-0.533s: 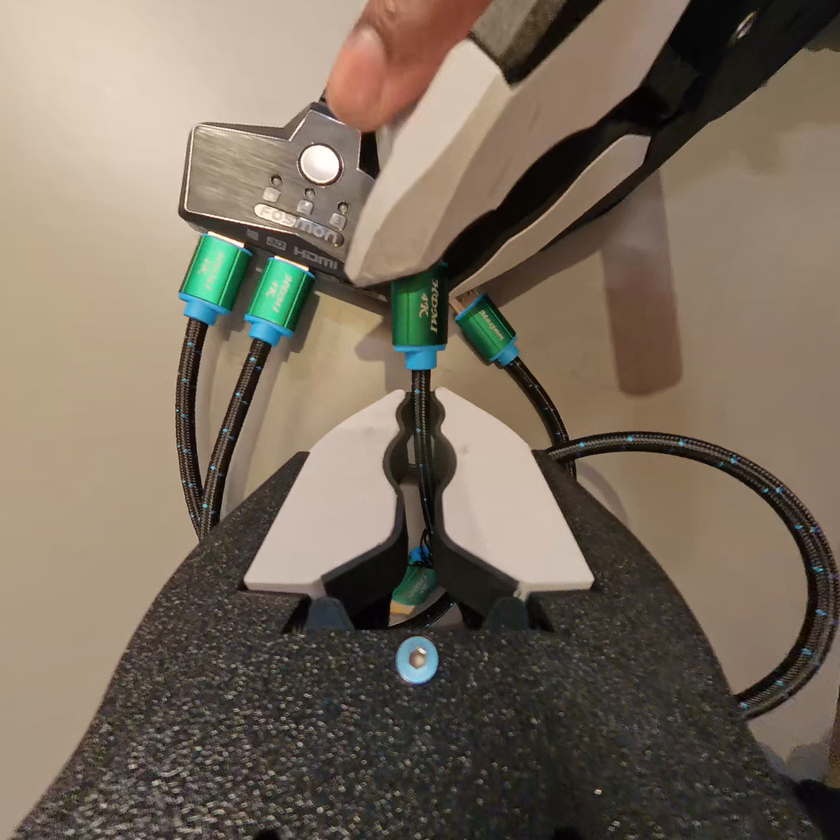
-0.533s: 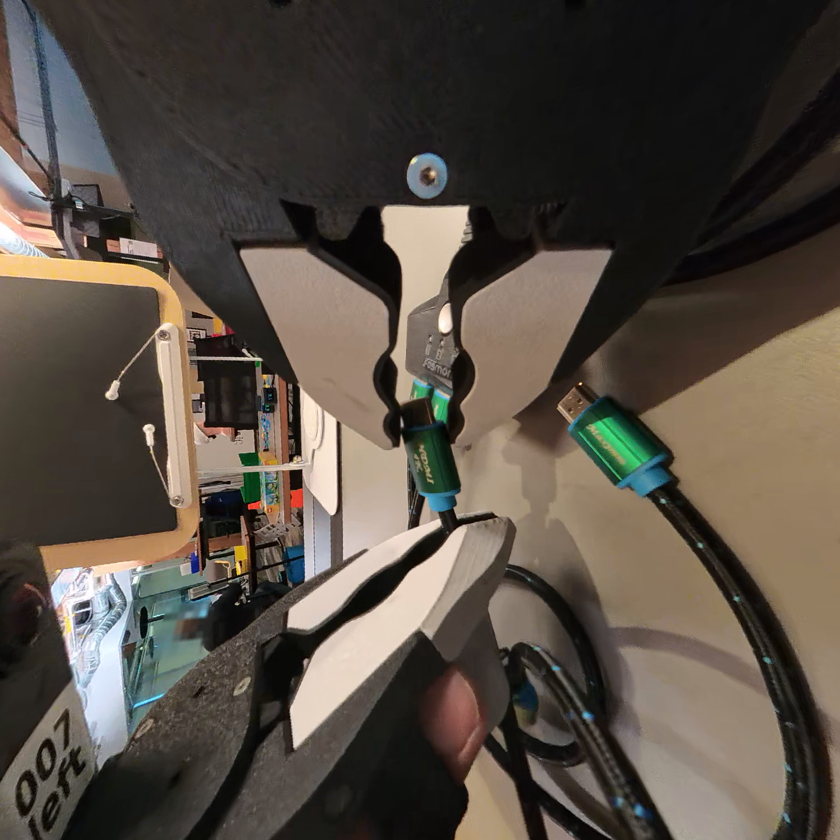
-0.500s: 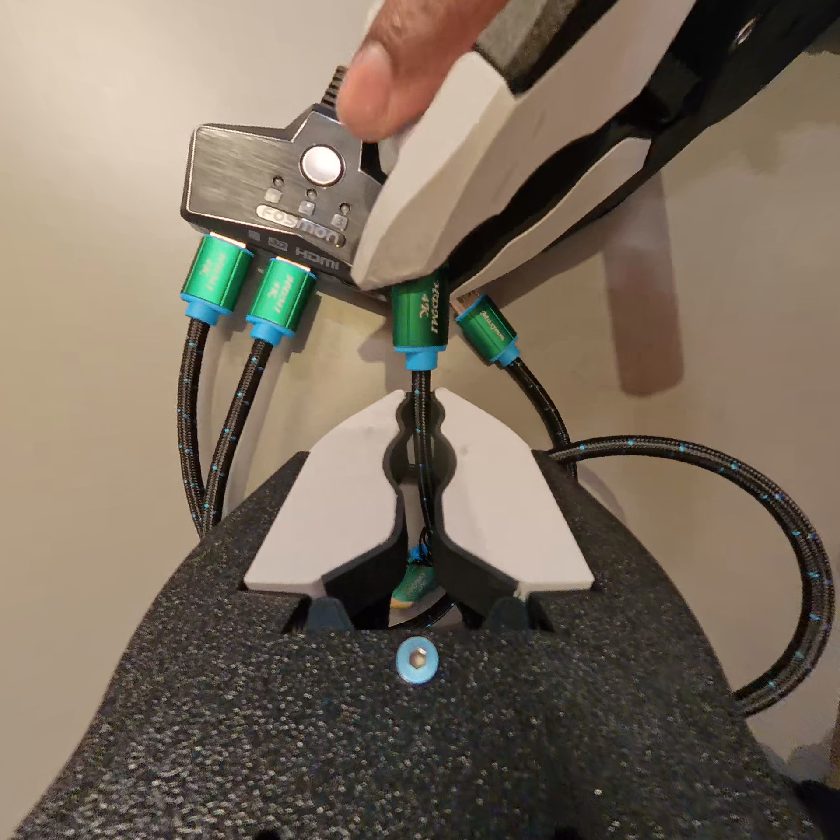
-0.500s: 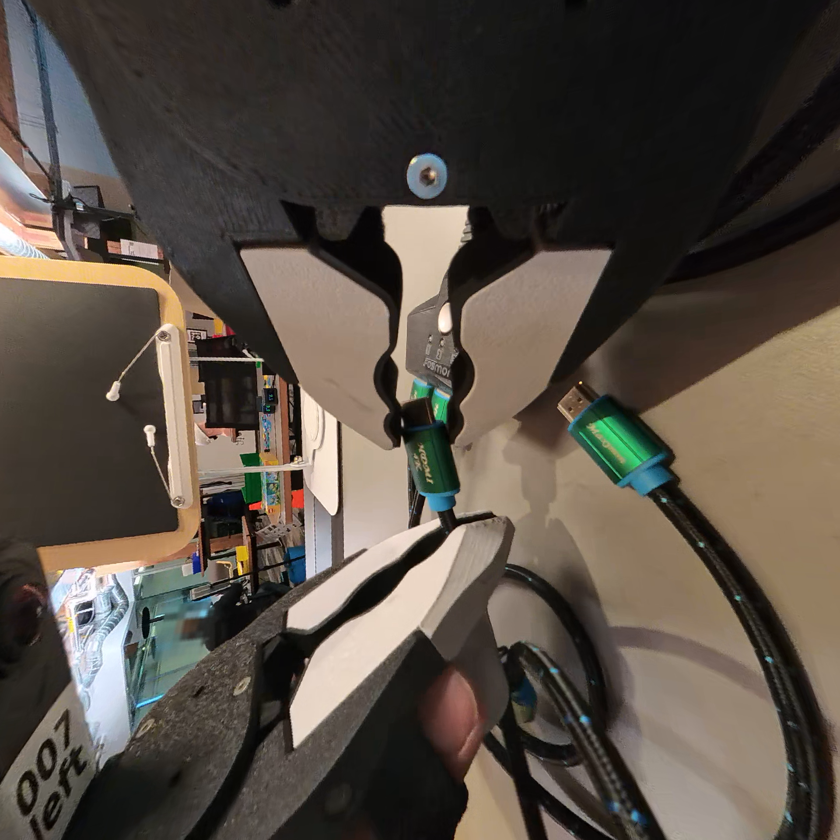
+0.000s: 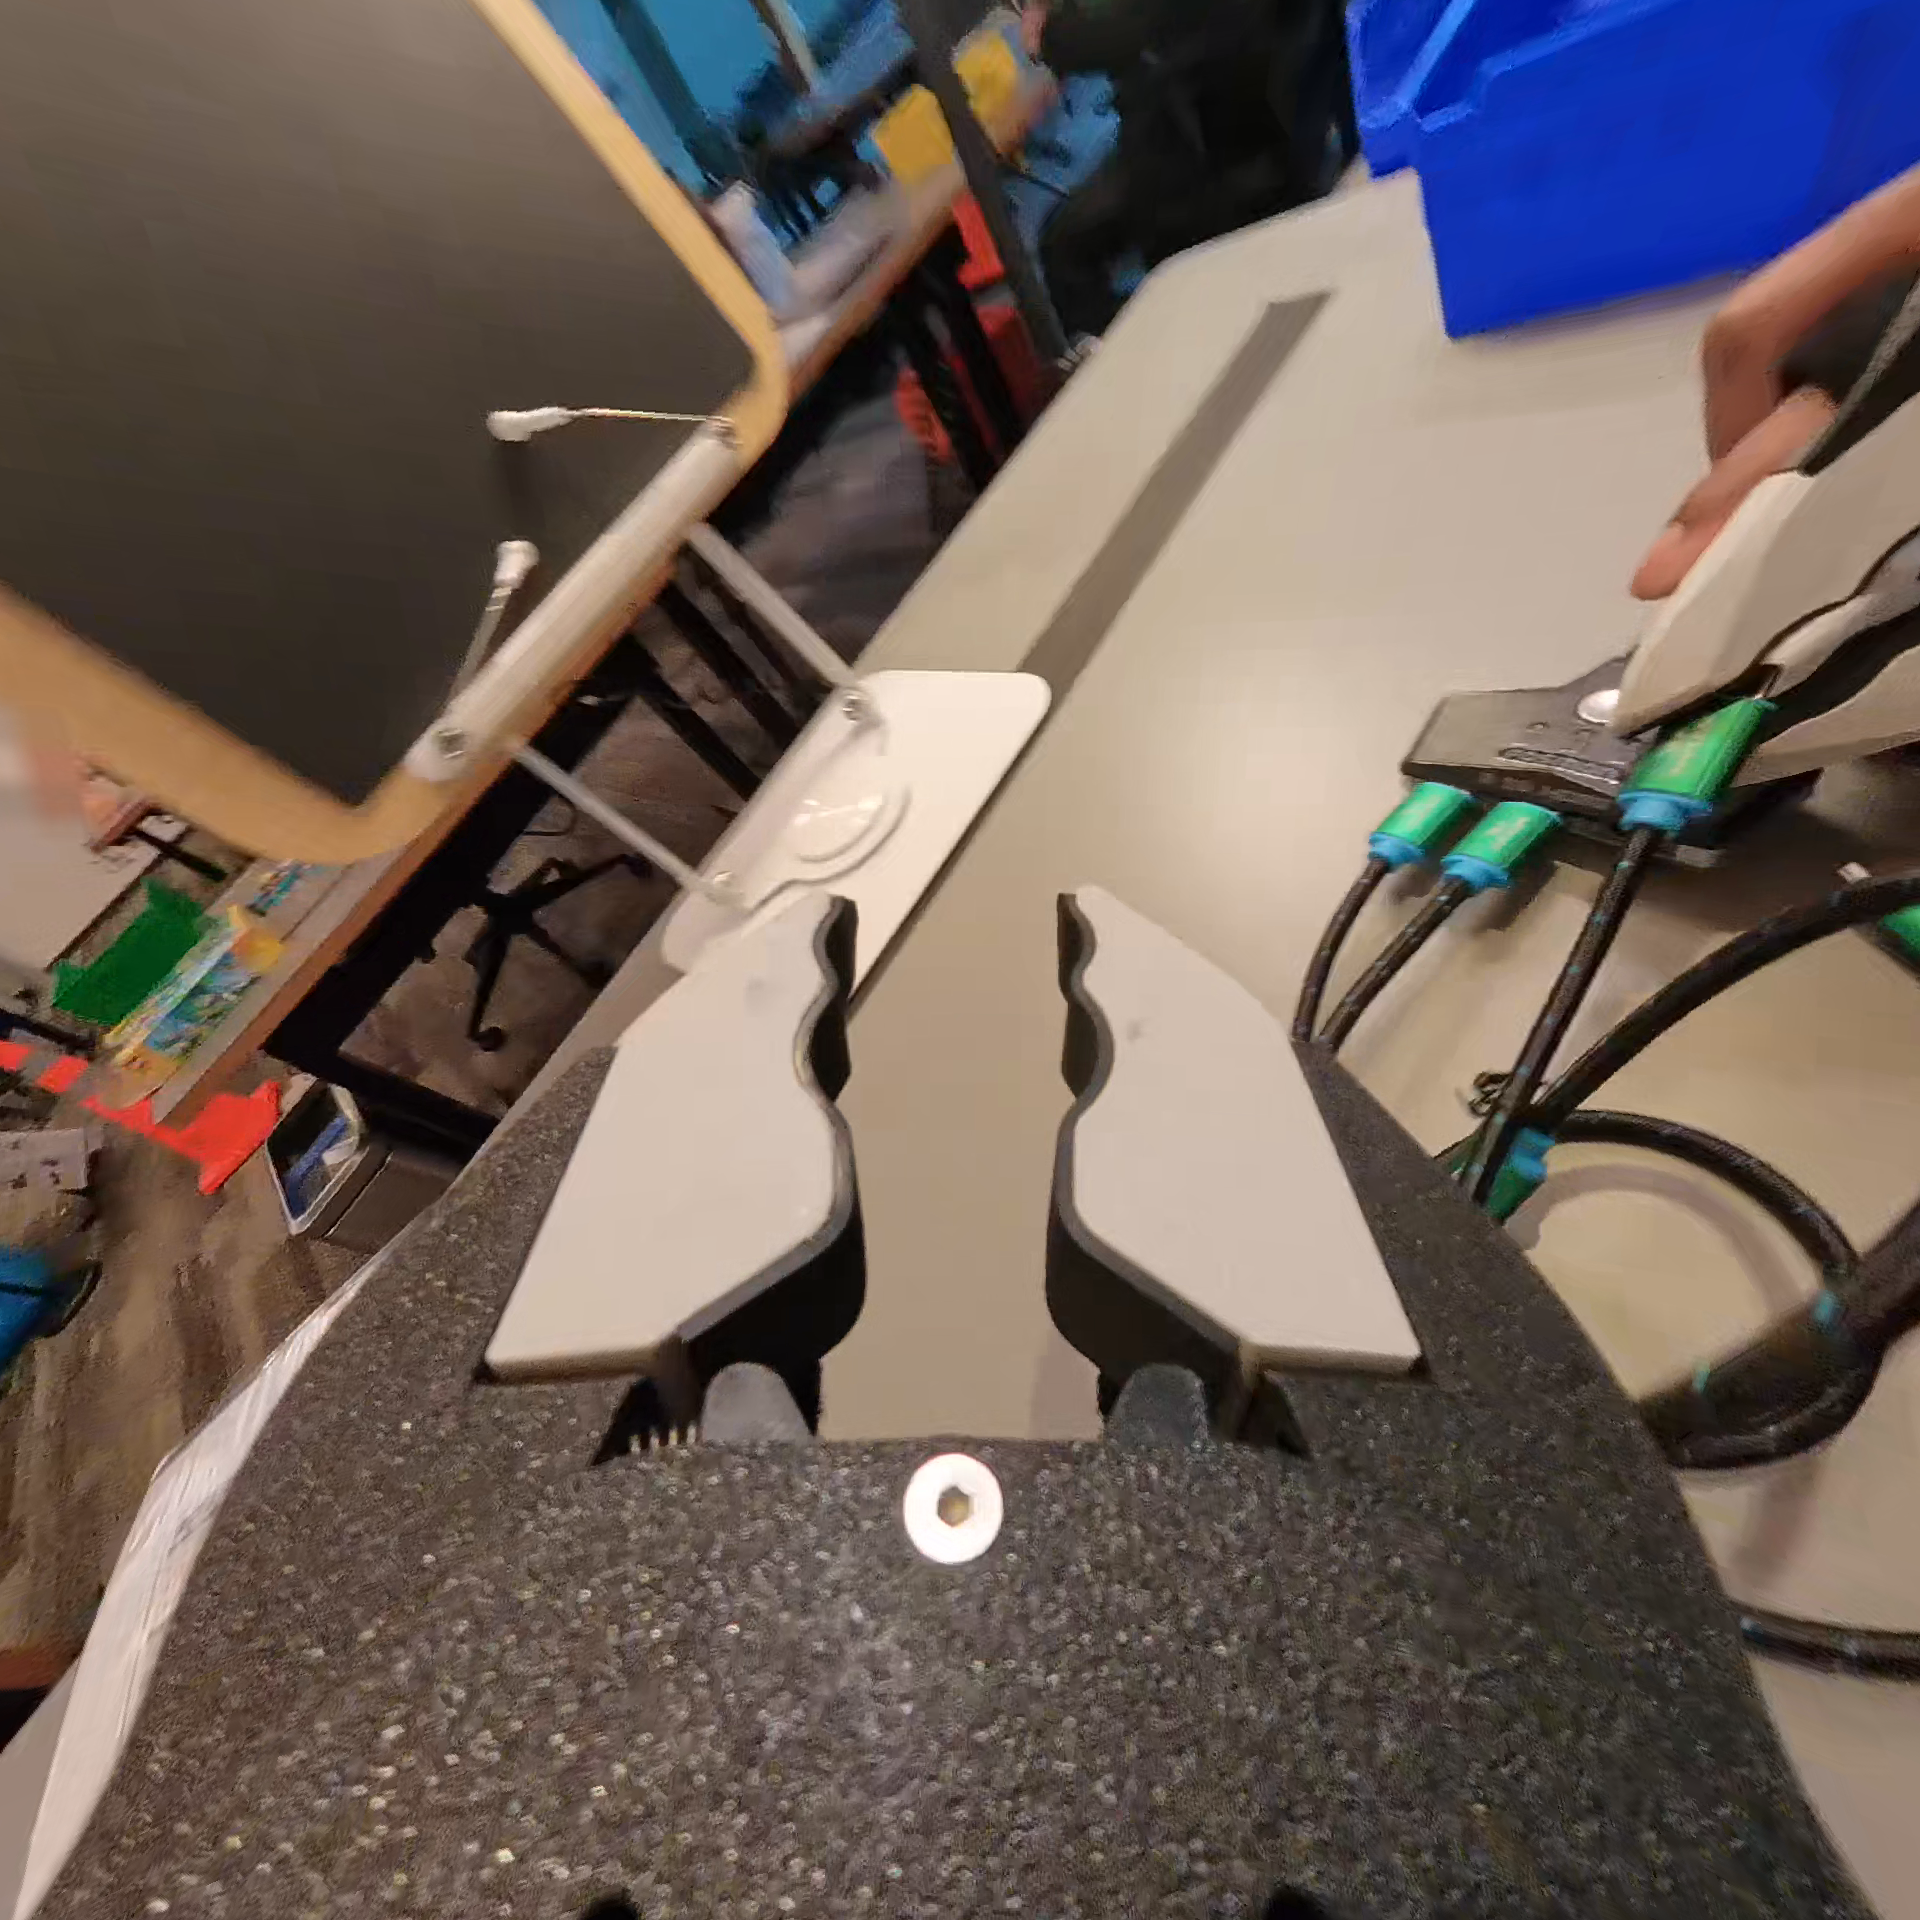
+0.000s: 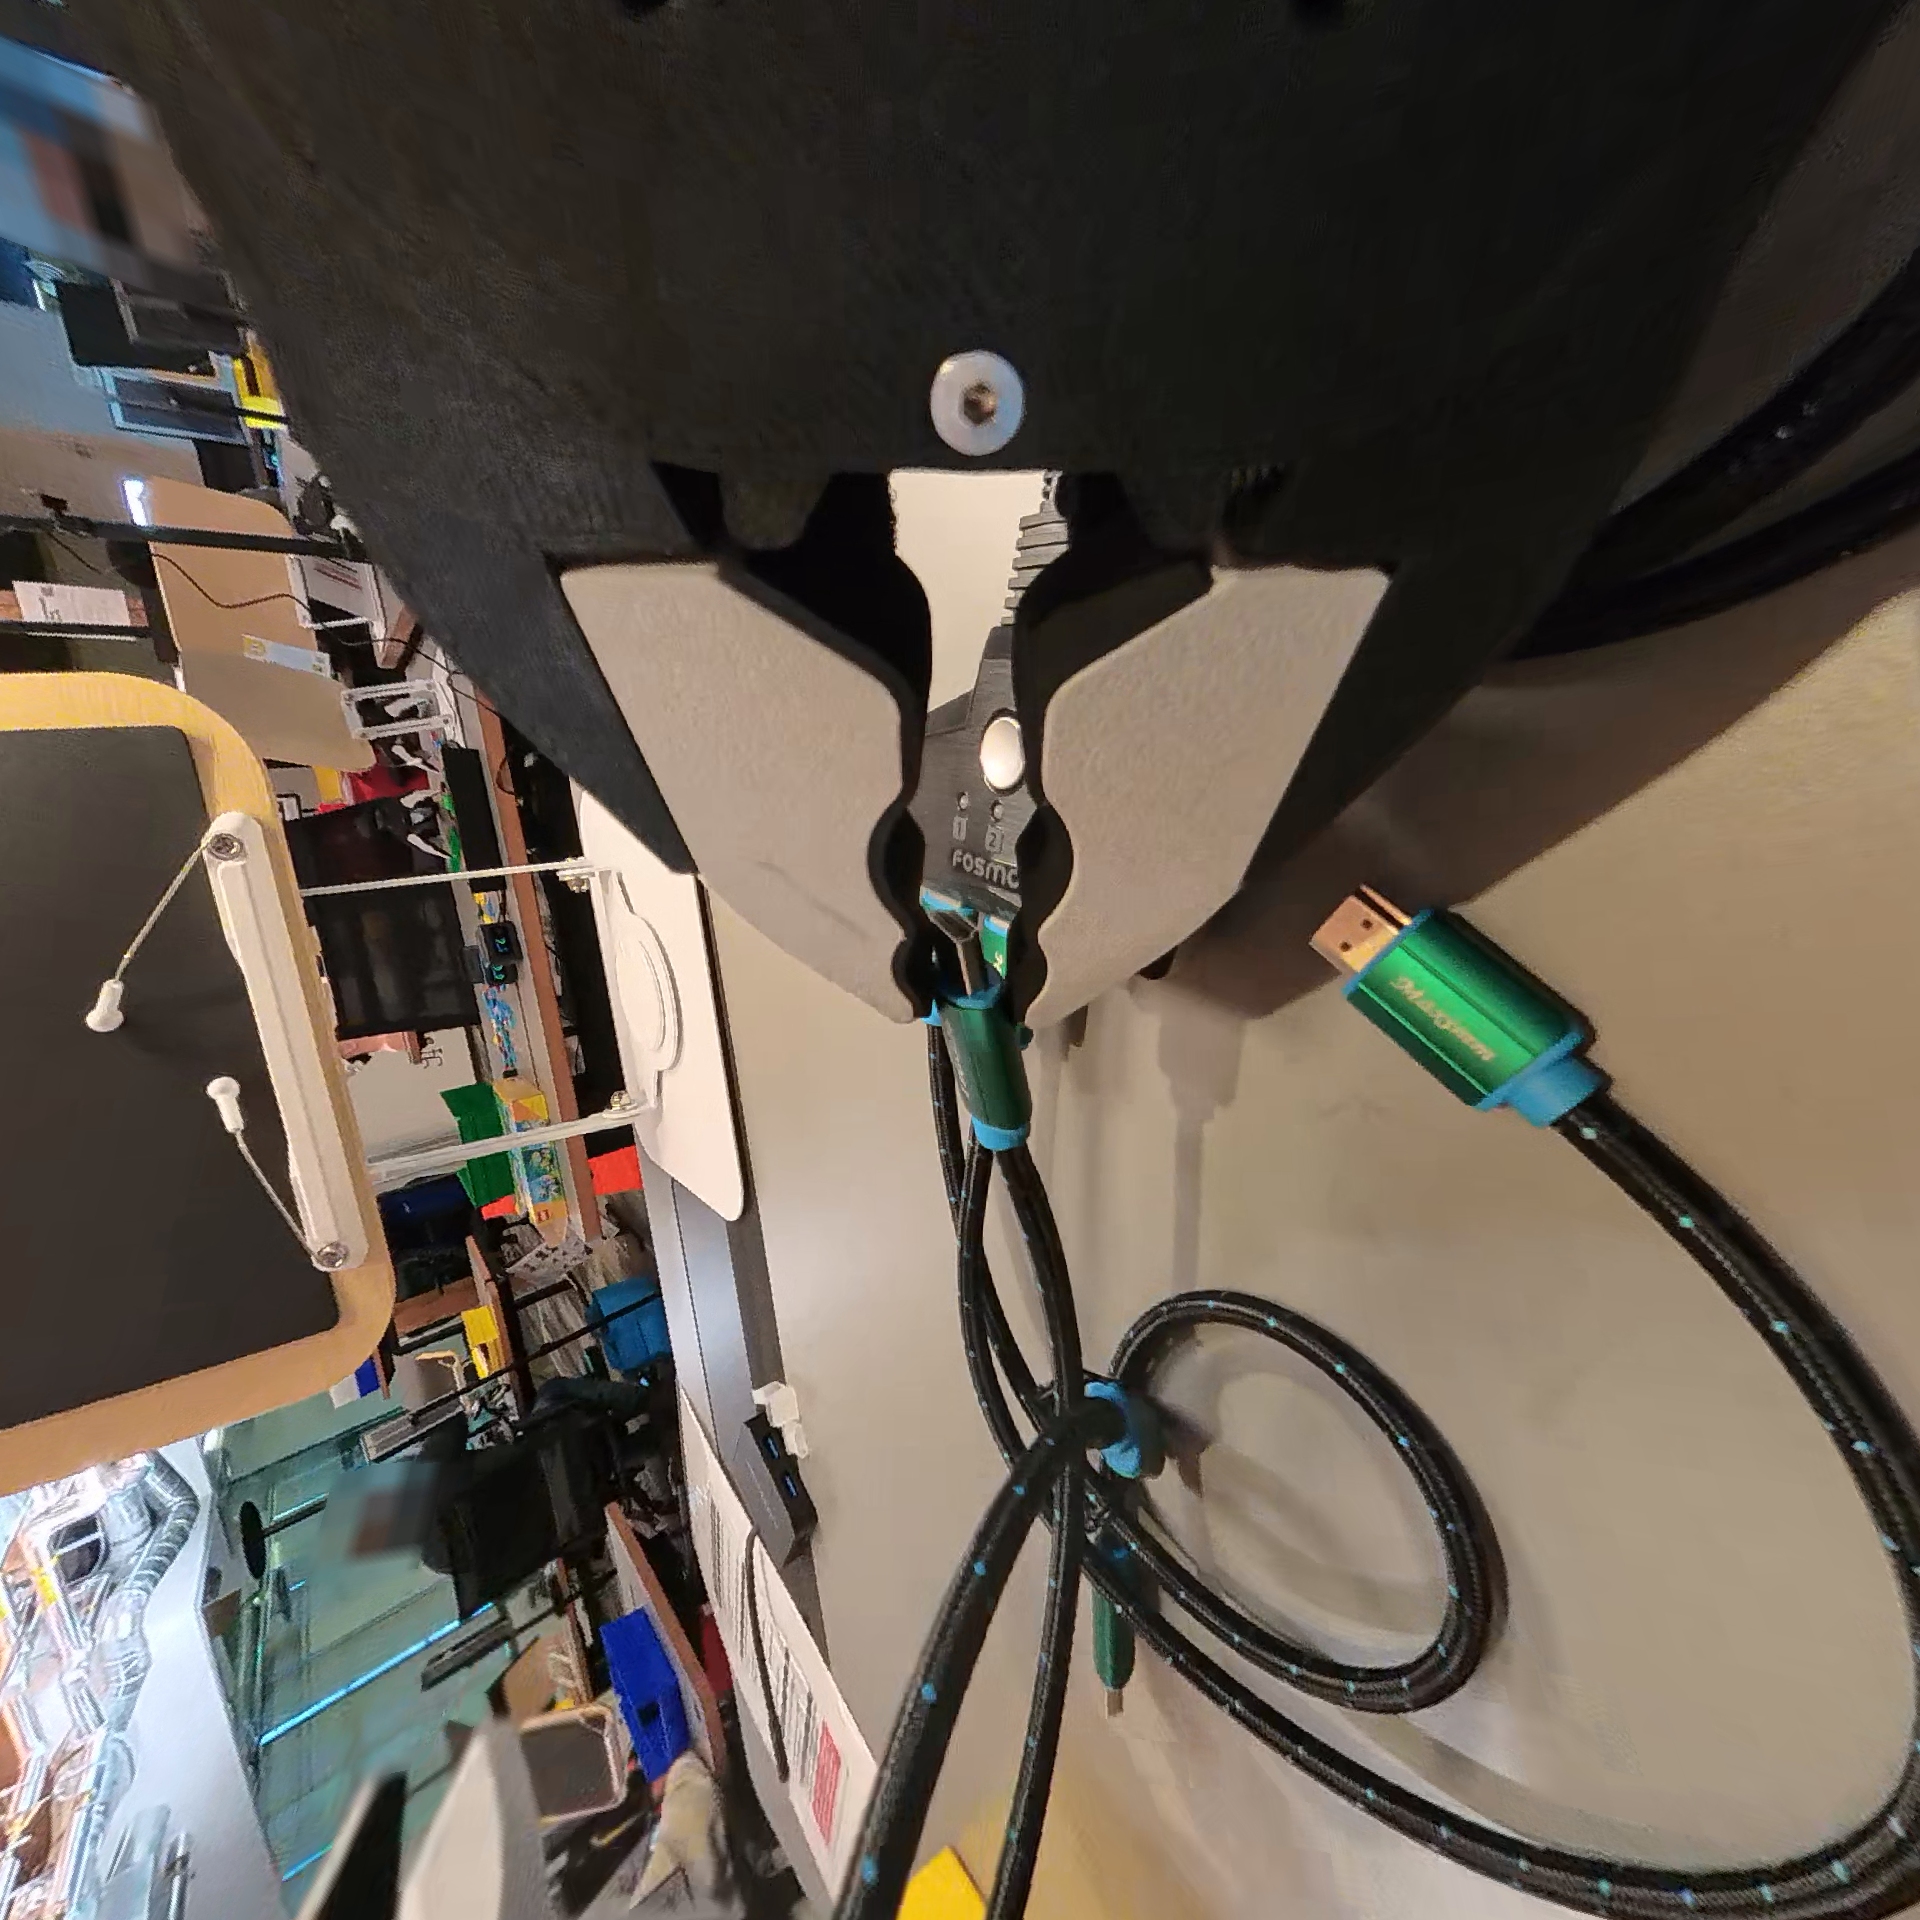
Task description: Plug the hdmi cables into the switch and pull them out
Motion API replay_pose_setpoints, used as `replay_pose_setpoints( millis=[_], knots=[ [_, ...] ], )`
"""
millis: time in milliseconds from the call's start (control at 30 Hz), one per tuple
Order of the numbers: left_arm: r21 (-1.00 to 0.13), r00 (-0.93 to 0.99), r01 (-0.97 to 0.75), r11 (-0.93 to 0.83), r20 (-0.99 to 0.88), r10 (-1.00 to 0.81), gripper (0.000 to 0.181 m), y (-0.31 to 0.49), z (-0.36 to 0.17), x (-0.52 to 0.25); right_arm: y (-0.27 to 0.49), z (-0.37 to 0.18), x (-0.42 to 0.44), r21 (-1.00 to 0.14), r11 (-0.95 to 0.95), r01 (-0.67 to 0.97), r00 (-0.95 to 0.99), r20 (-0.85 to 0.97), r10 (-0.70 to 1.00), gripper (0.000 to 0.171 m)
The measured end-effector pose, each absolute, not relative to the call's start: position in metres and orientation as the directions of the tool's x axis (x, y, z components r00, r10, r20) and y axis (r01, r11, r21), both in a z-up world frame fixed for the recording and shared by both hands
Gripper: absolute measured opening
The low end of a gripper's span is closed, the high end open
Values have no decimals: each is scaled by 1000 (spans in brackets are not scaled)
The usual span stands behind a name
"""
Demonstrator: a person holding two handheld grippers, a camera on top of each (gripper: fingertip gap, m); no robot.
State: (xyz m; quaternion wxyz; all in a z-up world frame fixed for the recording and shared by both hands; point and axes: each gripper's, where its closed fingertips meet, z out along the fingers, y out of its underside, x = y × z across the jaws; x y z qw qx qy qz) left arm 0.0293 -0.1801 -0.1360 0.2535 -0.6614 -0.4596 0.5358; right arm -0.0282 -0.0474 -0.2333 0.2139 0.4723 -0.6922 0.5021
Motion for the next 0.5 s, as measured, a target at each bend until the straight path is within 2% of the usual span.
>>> replay_pose_setpoints(
  millis=[33,133,267,400,500],
  knots=[
    [-843,-20,312,-438,-467,884,38,-186,-133,40,-47,-233,-28,-497,46,-866,-465,769,-439,13],
    [-870,-60,228,-438,-461,885,37,-191,-139,73,-47,-233,-30,-516,40,-856,-479,759,-442,13],
    [-854,48,147,-499,-497,866,24,-150,-171,101,-48,-230,-32,-552,37,-833,-508,738,-444,13],
    [-769,215,76,-635,-609,764,17,-73,-196,98,-48,-228,-29,-578,26,-815,-527,722,-448,13],
    [-657,210,155,-738,-708,674,25,-51,-211,71,-49,-225,-27,-598,18,-801,-542,712,-446,12]
  ],
)
